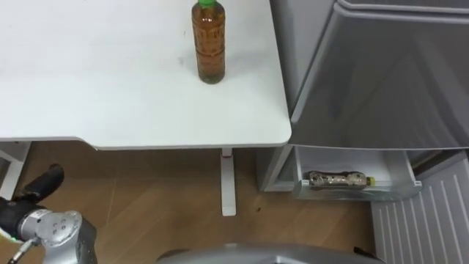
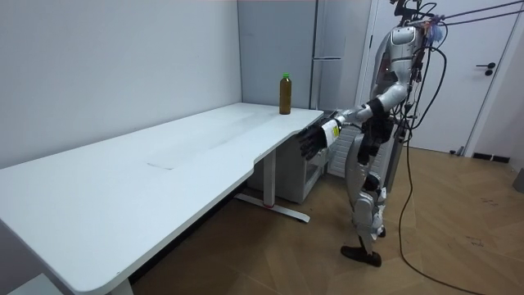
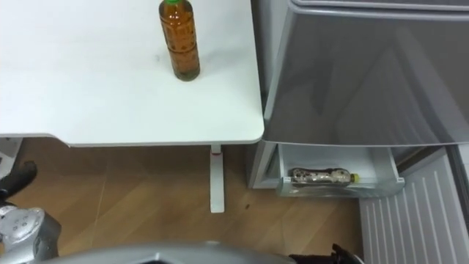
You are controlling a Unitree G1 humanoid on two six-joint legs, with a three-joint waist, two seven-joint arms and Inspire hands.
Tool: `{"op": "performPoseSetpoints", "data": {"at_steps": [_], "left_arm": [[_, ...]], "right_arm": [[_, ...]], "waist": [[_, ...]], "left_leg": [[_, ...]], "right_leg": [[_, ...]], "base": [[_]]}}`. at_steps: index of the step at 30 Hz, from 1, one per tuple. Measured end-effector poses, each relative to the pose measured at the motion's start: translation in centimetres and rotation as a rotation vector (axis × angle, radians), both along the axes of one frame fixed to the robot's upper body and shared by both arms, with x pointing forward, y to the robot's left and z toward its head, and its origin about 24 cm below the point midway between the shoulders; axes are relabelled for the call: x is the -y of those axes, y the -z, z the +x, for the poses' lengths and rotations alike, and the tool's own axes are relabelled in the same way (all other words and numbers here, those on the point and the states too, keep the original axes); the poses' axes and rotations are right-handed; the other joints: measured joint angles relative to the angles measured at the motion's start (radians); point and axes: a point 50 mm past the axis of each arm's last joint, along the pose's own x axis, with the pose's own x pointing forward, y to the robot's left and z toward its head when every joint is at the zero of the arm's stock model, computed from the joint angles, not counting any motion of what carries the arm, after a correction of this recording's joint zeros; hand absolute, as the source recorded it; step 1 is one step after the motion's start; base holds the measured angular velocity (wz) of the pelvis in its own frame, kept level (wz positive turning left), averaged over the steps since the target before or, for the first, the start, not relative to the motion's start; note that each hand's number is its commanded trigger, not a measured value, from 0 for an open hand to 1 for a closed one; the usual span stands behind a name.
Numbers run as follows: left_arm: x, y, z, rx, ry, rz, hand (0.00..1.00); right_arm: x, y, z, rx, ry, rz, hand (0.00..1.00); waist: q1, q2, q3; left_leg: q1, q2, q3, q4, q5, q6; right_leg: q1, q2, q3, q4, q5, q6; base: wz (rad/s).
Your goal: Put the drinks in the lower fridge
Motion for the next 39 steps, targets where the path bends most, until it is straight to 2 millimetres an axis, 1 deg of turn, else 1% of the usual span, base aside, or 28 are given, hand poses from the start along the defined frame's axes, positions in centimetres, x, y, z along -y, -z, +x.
{"op": "performPoseSetpoints", "data": {"at_steps": [1,4,7,11,15,18,23,25,29,30,34,37,39], "left_arm": [[0.0,-1.0,0.5,0.048,0.007,0.036,0.00],[0.2,-3.1,1.3,0.145,0.015,0.108,0.00],[0.3,-4.3,1.8,0.208,0.024,0.131,0.00],[0.5,-4.9,2.1,0.239,0.044,0.140,0.00],[1.3,-7.0,3.2,0.269,0.158,0.266,0.00],[2.1,-8.3,4.1,0.292,0.258,0.335,0.00],[2.8,-9.5,4.9,0.336,0.367,0.354,0.00],[3.4,-10.1,5.4,0.358,0.422,0.354,0.00],[4.7,-10.3,6.3,0.368,0.535,0.340,0.00],[5.0,-10.2,6.5,0.363,0.568,0.332,0.00],[6.1,-9.8,7.0,0.340,0.672,0.304,0.00],[6.6,-9.6,7.2,0.329,0.749,0.290,0.00],[6.9,-9.5,7.4,0.321,0.788,0.283,0.00]], "right_arm": [[0.0,0.0,0.0,0.003,-0.001,-0.001,0.00],[0.0,0.0,0.1,0.008,-0.002,-0.004,0.00],[0.0,0.0,0.1,0.010,-0.002,-0.003,0.00],[-0.1,0.0,0.1,0.012,-0.006,-0.002,0.00],[-0.1,0.0,0.3,0.013,-0.023,0.001,0.00],[-0.1,0.0,0.6,0.021,-0.029,0.013,0.00],[-0.1,0.0,0.9,0.035,-0.032,0.012,0.00],[-0.1,0.0,0.9,0.034,-0.031,0.011,0.00],[0.0,-0.1,1.0,0.041,-0.012,0.013,0.00],[0.1,-0.1,1.1,0.043,-0.010,0.013,0.00],[0.4,-0.1,0.9,0.041,-0.006,0.019,0.00],[0.5,-0.2,0.8,0.045,0.002,0.030,0.00],[0.4,-0.2,1.0,0.048,0.000,0.034,0.00]], "waist": [[0.000,0.000,-0.0002],[0.000,0.003,-0.0007],[-0.003,0.003,-0.0006],[-0.009,0.002,0.0001],[-0.013,0.004,0.0010],[-0.018,0.011,0.0047],[-0.036,0.019,0.0065],[-0.041,0.022,0.0082],[-0.049,0.032,0.0088],[-0.060,0.036,0.0093],[-0.073,0.045,0.0072],[-0.080,0.041,0.0137],[-0.086,0.038,0.0152]], "left_leg": [[0.000,0.000,0.000,-0.001,0.002,-0.001],[0.003,0.000,0.001,-0.003,0.004,-0.001],[0.007,-0.001,-0.001,-0.002,0.007,-0.001],[0.006,-0.001,-0.002,-0.001,0.007,-0.001],[-0.003,-0.003,-0.013,0.000,0.007,-0.001],[-0.008,-0.003,-0.017,-0.001,0.007,-0.001],[-0.010,-0.003,-0.017,-0.001,0.007,-0.001],[-0.010,-0.004,-0.012,-0.002,0.007,-0.001],[-0.008,-0.004,-0.012,-0.002,0.007,-0.001],[-0.008,-0.004,-0.012,-0.002,0.007,-0.001],[-0.005,-0.004,-0.011,0.000,0.007,-0.001],[0.001,-0.003,-0.010,0.000,0.008,-0.002],[0.001,-0.003,-0.009,0.000,0.008,-0.002]], "right_leg": [[0.000,0.001,0.000,-0.001,0.000,0.000],[0.000,0.001,0.002,-0.002,0.001,-0.001],[0.001,0.001,0.004,-0.002,0.001,-0.001],[0.002,0.001,0.003,-0.004,0.001,-0.002],[0.002,0.001,0.000,-0.013,0.002,-0.003],[0.002,0.002,0.000,-0.016,0.002,-0.003],[0.000,0.002,-0.001,-0.017,0.002,-0.003],[-0.002,0.003,0.002,-0.019,0.002,-0.003],[-0.001,0.003,0.004,-0.019,0.002,-0.003],[0.000,0.003,0.004,-0.019,0.002,-0.003],[0.000,0.003,0.006,-0.018,0.002,-0.003],[0.001,0.003,0.006,-0.017,0.002,-0.003],[0.001,0.003,0.006,-0.017,0.002,-0.003]], "base": [[0.00],[-0.01],[-0.01],[0.00],[0.06],[0.03],[0.00],[0.00],[0.00],[0.00],[0.00],[0.00],[0.00]]}}
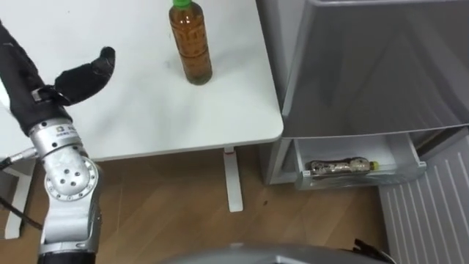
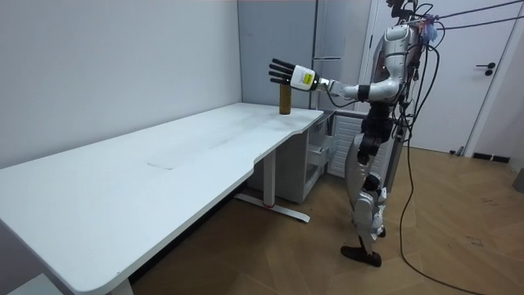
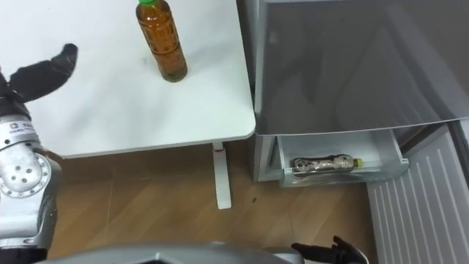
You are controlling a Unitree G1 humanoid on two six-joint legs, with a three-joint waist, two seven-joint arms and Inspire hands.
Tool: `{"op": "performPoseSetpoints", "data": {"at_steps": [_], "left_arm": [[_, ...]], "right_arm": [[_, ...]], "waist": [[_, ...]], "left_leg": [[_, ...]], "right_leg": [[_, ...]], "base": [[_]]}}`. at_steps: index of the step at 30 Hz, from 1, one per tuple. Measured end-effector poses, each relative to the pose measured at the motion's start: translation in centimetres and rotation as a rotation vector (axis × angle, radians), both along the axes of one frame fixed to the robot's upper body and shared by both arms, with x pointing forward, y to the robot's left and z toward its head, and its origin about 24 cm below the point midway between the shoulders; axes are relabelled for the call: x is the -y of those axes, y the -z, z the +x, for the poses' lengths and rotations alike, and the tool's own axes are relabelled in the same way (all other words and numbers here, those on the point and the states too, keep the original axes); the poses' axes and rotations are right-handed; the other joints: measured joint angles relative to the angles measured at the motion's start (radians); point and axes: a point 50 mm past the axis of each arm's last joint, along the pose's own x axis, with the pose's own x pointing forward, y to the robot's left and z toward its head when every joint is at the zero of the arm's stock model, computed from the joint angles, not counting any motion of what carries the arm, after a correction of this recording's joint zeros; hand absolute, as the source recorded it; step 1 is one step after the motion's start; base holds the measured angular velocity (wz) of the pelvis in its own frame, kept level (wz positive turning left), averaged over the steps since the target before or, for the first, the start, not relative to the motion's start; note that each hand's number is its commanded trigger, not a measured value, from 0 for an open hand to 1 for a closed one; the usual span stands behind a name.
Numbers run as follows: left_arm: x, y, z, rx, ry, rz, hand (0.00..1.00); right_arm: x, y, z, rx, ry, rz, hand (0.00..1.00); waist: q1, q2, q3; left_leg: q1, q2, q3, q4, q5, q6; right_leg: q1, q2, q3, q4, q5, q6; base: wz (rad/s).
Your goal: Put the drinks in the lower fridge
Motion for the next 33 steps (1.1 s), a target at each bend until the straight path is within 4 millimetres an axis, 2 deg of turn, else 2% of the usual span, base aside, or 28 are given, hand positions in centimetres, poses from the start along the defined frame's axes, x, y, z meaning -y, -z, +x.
{"op": "performPoseSetpoints", "data": {"at_steps": [5,9,17,24,29,32,33], "left_arm": [[0.5,0.5,0.3,-0.050,0.077,-0.028,0.00],[1.3,1.2,0.5,-0.088,0.167,-0.136,0.00],[1.0,3.4,0.4,-0.175,0.190,-0.295,0.00],[1.3,4.2,0.6,-0.192,0.229,-0.394,0.00],[1.2,5.7,0.6,-0.241,0.242,-0.505,0.00],[1.3,5.9,0.6,-0.253,0.260,-0.521,0.00],[1.4,5.9,0.7,-0.254,0.266,-0.522,0.00]], "right_arm": [[-0.1,0.0,0.0,0.002,0.004,0.018,0.00],[-0.3,0.1,0.0,-0.007,0.007,0.015,0.00],[-0.3,0.3,-1.0,-0.072,0.017,-0.010,0.00],[-0.8,0.4,-1.1,-0.072,0.020,-0.001,0.00],[-0.9,0.4,-1.2,-0.075,0.022,-0.003,0.00],[-0.8,0.4,-1.1,-0.076,0.025,-0.013,0.00],[-0.8,0.4,-1.1,-0.077,0.026,-0.016,0.00]], "waist": [[-0.014,-0.007,-0.0002],[-0.019,-0.017,-0.0008],[-0.031,-0.031,-0.0010],[-0.033,-0.039,0.0069],[-0.035,-0.033,0.0036],[-0.035,-0.026,-0.0014],[-0.036,-0.022,-0.0057]], "left_leg": [[0.002,-0.001,0.009,-0.002,0.001,0.001],[0.006,-0.003,0.018,-0.009,0.003,0.002],[0.013,-0.002,0.024,-0.017,0.003,0.002],[0.020,0.001,0.044,-0.019,0.003,0.002],[0.022,0.006,0.052,-0.024,0.002,0.002],[0.022,0.007,0.052,-0.024,0.002,0.002],[0.022,0.007,0.053,-0.023,0.002,0.002]], "right_leg": [[0.003,0.002,0.023,-0.012,0.000,-0.001],[-0.001,0.004,0.052,-0.011,0.001,-0.001],[-0.002,0.005,0.059,-0.010,0.001,-0.002],[-0.003,0.007,0.077,0.002,0.002,-0.003],[-0.004,0.011,0.082,0.005,0.004,-0.005],[-0.006,0.012,0.082,0.006,0.004,-0.006],[-0.012,0.012,0.083,0.007,0.004,-0.006]], "base": [[-0.04],[-0.05],[-0.02],[-0.07],[-0.04],[0.00],[0.00]]}}
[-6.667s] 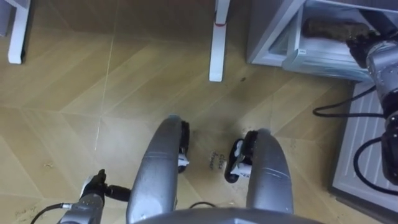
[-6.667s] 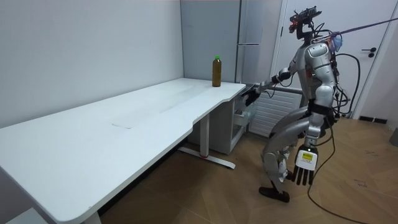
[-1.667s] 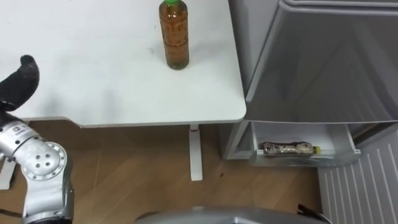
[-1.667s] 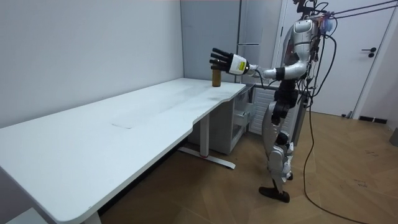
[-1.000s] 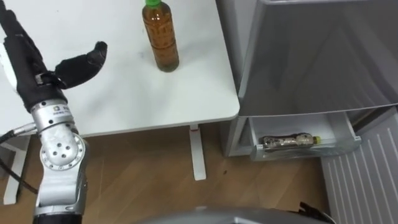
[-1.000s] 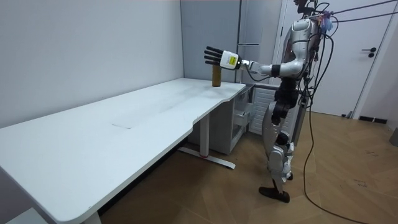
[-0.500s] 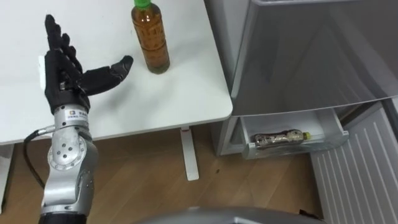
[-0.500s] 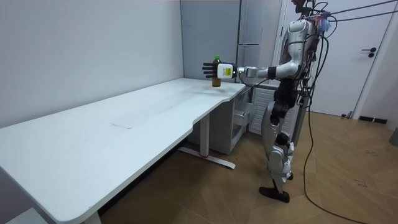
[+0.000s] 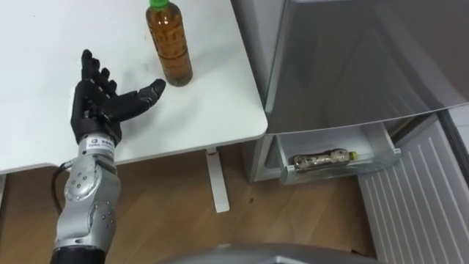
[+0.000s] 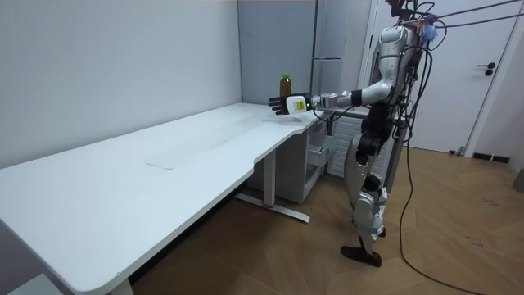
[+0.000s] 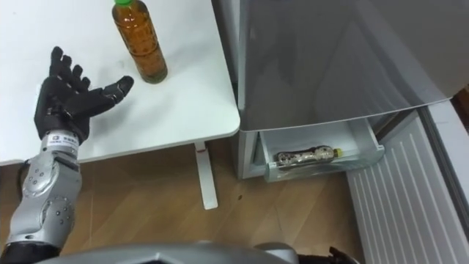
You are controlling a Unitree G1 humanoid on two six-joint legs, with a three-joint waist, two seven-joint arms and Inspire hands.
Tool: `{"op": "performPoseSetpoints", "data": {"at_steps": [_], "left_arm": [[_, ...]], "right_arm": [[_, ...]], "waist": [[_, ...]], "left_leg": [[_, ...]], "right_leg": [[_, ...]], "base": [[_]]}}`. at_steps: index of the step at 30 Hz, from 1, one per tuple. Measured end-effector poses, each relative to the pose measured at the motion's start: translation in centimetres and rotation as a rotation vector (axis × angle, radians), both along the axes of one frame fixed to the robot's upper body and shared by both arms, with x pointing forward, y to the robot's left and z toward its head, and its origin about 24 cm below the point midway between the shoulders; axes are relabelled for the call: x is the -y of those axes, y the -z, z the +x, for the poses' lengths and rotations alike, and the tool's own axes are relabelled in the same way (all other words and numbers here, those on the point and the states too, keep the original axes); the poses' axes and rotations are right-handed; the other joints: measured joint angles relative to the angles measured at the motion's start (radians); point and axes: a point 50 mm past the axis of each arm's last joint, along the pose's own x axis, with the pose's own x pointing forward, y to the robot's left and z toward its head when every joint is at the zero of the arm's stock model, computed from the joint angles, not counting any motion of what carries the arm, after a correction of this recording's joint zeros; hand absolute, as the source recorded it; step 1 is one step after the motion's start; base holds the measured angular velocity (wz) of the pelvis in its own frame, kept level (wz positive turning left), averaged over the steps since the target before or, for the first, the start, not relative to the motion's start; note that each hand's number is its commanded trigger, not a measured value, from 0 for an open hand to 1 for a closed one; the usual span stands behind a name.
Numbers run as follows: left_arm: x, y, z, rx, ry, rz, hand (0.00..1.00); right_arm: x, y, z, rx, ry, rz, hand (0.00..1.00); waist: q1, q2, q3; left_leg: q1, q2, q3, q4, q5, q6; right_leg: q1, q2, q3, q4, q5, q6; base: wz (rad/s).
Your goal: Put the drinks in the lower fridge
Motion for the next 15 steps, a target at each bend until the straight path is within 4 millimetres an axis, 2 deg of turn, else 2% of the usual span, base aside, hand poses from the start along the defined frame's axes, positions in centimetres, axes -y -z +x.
{"op": "performPoseSetpoints", "data": {"at_steps": [5,8,11,15], "left_arm": [[0.3,-1.0,1.4,0.038,0.024,0.001,0.00],[0.5,-0.9,2.2,0.034,0.055,-0.001,0.00],[0.6,-0.7,2.2,0.016,0.076,-0.004,0.00],[0.6,-0.5,2.2,0.004,0.080,-0.006,0.00]], "right_arm": [[0.1,0.0,-0.2,-0.027,-0.012,-0.005,0.00],[0.3,0.0,-0.3,-0.040,-0.042,-0.017,0.00],[0.5,-0.1,-0.5,-0.066,-0.078,-0.025,0.00],[0.7,-0.1,-1.6,-0.131,-0.126,-0.037,0.00]], "waist": [[0.000,0.004,-0.0009],[-0.005,0.008,0.0036],[-0.031,0.012,0.0043],[-0.060,0.015,0.0066]], "left_leg": [[0.006,0.000,0.006,0.001,0.000,0.000],[0.023,0.000,0.018,-0.001,0.000,0.000],[0.022,0.000,0.022,-0.002,0.000,0.000],[0.034,0.001,0.025,-0.008,0.000,0.000]], "right_leg": [[-0.001,0.000,0.007,0.001,0.000,0.000],[0.009,0.000,0.021,0.002,0.000,0.000],[0.009,0.000,0.026,0.003,0.000,0.000],[0.008,0.002,0.030,0.013,0.000,0.001]], "base": [[-0.03],[-0.13],[-0.04],[-0.03]]}}
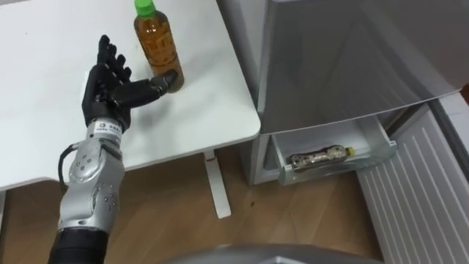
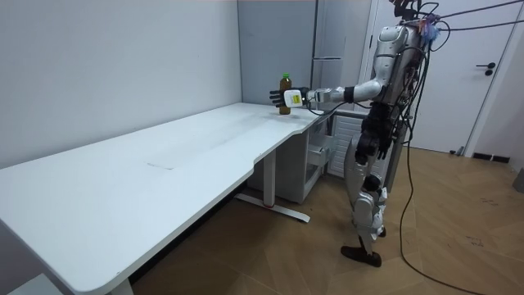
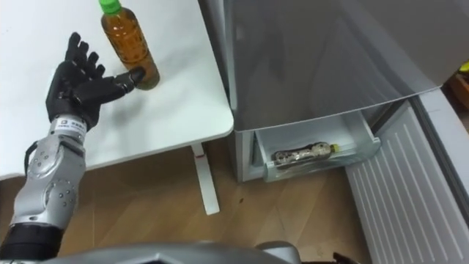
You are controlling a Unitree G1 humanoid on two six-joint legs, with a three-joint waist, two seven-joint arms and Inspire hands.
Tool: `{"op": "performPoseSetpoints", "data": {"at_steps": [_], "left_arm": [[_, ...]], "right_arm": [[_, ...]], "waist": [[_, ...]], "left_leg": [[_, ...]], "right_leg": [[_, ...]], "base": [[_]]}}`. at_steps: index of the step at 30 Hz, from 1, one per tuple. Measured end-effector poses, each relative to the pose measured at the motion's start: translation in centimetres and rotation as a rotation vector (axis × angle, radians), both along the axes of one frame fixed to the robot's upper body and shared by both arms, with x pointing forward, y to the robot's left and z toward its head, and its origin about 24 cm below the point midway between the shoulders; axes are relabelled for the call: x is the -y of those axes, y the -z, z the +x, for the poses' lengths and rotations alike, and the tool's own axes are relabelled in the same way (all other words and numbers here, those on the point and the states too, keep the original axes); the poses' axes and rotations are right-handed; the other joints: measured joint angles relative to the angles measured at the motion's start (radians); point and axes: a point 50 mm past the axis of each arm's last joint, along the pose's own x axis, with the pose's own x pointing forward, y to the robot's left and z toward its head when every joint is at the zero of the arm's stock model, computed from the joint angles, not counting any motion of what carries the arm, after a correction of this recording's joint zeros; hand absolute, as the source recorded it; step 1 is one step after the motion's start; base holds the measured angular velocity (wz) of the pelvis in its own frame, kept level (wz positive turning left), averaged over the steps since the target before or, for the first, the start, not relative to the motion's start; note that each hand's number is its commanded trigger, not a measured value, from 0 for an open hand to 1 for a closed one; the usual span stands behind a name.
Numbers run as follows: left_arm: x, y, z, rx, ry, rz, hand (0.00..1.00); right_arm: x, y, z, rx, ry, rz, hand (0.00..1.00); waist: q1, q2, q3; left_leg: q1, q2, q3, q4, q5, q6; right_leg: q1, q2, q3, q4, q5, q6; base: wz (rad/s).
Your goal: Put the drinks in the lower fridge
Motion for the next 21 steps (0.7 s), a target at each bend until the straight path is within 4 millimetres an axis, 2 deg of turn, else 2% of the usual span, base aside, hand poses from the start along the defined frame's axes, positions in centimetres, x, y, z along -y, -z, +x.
{"op": "performPoseSetpoints", "data": {"at_steps": [3,9,16,21], "left_arm": [[0.0,0.2,0.4,-0.011,-0.001,-0.002,0.00],[-0.6,0.0,1.1,-0.002,-0.021,-0.005,0.00],[-0.6,-0.1,1.3,-0.002,-0.023,-0.006,0.00],[-0.8,-0.6,2.4,0.002,-0.024,0.004,0.00]], "right_arm": [[-0.1,0.0,-1.1,-0.044,-0.018,0.007,0.00],[-0.3,0.0,-2.3,-0.117,-0.048,0.033,0.00],[-0.5,0.1,-2.7,-0.150,-0.069,0.039,0.00],[-0.4,0.1,-2.1,-0.137,-0.074,0.037,0.00]], "waist": [[-0.005,0.002,0.0025],[-0.021,0.003,0.0019],[-0.024,-0.001,-0.0005],[-0.020,0.001,-0.0024]], "left_leg": [[0.004,0.001,0.010,-0.006,0.000,0.000],[0.005,0.004,0.021,-0.008,0.000,0.000],[0.003,0.005,0.030,-0.007,0.000,0.000],[0.002,0.007,0.039,-0.003,0.000,0.000]], "right_leg": [[0.000,0.001,0.009,0.003,0.000,0.000],[-0.014,0.006,0.023,0.015,0.000,0.000],[-0.024,0.006,0.024,0.021,0.000,0.000],[-0.040,0.008,0.040,0.036,0.000,0.000]], "base": [[-0.09],[-0.08],[-0.04],[-0.08]]}}
